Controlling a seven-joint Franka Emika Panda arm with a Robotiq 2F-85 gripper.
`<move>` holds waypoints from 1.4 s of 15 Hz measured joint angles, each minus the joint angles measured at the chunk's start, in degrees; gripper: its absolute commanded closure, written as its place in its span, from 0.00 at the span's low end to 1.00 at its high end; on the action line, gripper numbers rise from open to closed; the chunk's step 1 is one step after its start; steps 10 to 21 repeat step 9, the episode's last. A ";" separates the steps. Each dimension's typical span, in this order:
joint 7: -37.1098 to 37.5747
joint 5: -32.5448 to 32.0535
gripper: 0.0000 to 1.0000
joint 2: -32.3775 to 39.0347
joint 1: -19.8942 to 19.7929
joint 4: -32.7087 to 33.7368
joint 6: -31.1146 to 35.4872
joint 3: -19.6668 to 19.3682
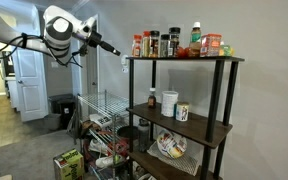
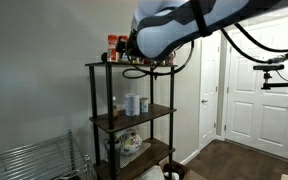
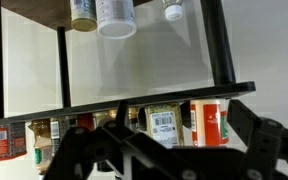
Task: Pick up the jar on the right side of the second shelf and put it on the left side of the topmost shelf.
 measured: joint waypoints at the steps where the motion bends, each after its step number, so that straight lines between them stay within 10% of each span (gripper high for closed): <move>1: -0.24 0.27 0.00 0.24 0.74 -0.81 0.00 -0.29; 21: -1.68 2.51 0.00 1.34 3.13 -3.94 0.01 -0.83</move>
